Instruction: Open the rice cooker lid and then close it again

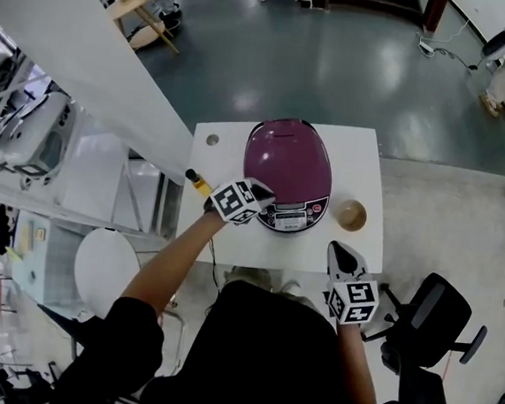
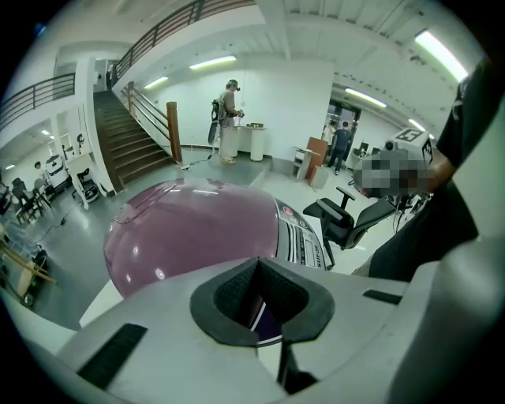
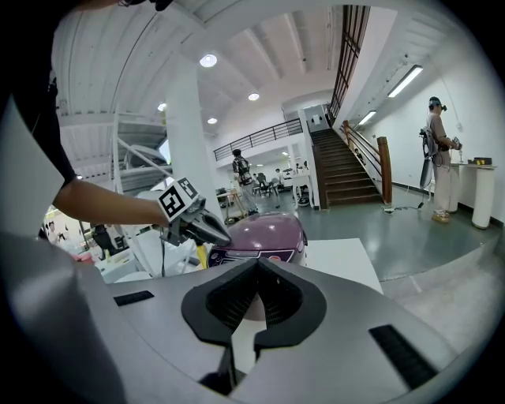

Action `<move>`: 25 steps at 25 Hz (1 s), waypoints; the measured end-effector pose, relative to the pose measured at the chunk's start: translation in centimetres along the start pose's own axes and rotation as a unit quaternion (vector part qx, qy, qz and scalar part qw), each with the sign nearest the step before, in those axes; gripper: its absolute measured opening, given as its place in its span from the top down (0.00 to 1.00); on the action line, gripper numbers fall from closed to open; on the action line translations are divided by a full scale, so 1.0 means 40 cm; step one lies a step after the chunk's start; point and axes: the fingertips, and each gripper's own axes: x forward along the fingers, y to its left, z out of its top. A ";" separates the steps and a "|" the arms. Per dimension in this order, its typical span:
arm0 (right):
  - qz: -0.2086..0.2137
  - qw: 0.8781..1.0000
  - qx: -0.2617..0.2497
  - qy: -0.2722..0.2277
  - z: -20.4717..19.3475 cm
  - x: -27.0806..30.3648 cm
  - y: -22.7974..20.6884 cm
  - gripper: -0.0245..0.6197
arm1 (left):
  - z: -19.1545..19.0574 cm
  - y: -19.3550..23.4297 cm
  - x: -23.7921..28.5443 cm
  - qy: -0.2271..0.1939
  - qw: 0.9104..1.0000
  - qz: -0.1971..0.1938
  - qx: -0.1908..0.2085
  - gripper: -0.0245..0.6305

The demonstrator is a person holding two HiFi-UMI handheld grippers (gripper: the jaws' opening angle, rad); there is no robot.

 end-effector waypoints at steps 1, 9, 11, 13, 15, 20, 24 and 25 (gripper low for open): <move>0.000 1.000 0.000 0.001 0.001 0.003 -0.001 0.96 | 0.001 0.001 0.001 0.004 1.000 0.000 0.001 0.96; 0.002 1.000 0.003 0.012 -0.016 0.024 -0.001 0.96 | -0.005 0.000 0.004 0.022 0.998 -0.010 -0.049 0.96; 0.001 1.000 0.001 0.013 -0.018 0.027 -0.006 0.96 | -0.004 0.001 0.006 0.019 0.999 -0.010 -0.048 0.96; -0.001 1.000 -0.001 0.013 -0.015 0.030 -0.009 0.96 | -0.003 0.001 0.005 0.019 0.999 -0.007 -0.039 0.96; -0.003 1.000 -0.004 0.014 -0.014 0.032 -0.011 0.96 | -0.003 -0.003 0.007 0.029 0.999 -0.004 -0.027 0.96; -0.005 1.000 -0.006 0.020 -0.013 0.045 -0.015 0.96 | 0.004 -0.001 0.014 0.061 0.998 0.012 0.028 0.96; 0.005 1.000 -0.009 0.022 -0.011 0.052 0.005 0.96 | -0.005 -0.008 0.012 0.054 0.999 0.001 0.004 0.96; 0.006 1.000 -0.008 0.023 -0.013 0.051 0.009 0.96 | -0.005 -0.009 0.011 0.049 0.999 0.001 0.002 0.96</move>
